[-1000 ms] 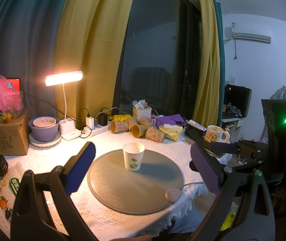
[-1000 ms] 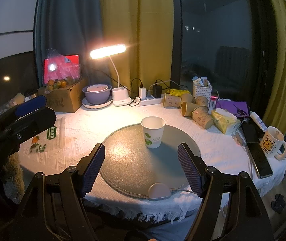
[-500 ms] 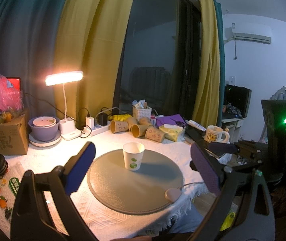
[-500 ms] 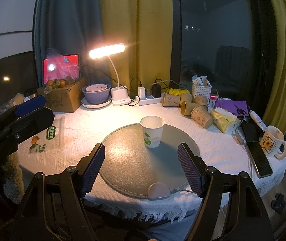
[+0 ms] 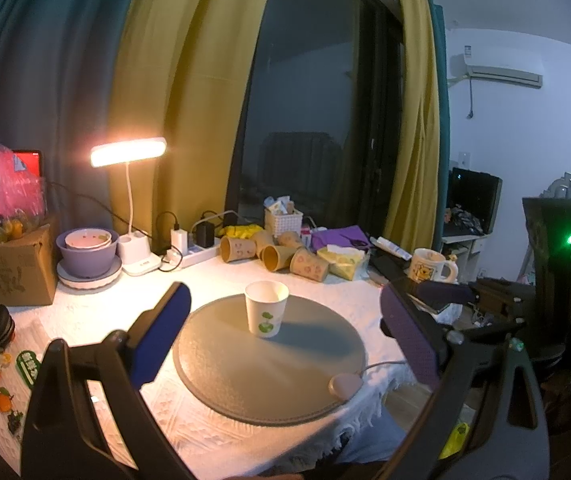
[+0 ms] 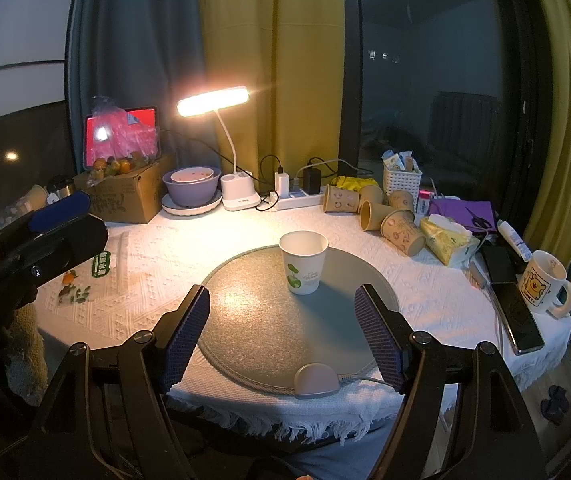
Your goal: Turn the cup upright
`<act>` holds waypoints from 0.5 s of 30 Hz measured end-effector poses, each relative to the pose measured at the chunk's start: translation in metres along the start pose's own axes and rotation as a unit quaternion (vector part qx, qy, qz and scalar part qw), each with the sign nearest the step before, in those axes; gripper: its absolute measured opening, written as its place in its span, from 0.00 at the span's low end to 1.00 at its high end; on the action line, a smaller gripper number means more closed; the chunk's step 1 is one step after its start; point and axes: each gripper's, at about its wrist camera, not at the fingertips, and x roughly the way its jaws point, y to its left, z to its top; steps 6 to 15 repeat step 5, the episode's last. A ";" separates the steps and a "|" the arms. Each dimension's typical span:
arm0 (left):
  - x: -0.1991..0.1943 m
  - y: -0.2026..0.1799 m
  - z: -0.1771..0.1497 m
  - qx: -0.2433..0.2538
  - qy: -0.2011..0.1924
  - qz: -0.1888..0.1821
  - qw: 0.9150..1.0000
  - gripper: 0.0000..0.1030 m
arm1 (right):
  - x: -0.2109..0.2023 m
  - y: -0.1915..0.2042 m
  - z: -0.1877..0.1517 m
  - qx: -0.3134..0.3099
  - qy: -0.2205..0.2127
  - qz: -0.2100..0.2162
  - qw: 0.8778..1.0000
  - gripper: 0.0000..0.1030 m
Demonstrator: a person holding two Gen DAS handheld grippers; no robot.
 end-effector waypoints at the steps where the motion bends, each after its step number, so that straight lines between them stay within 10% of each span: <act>1: -0.001 0.000 0.000 0.000 0.000 0.000 1.000 0.94 | 0.000 0.000 0.000 0.000 0.000 0.000 1.000 0.75; 15: -0.002 0.001 -0.002 -0.009 0.001 -0.003 1.000 0.94 | 0.000 -0.002 -0.001 0.000 -0.001 0.001 1.000 0.75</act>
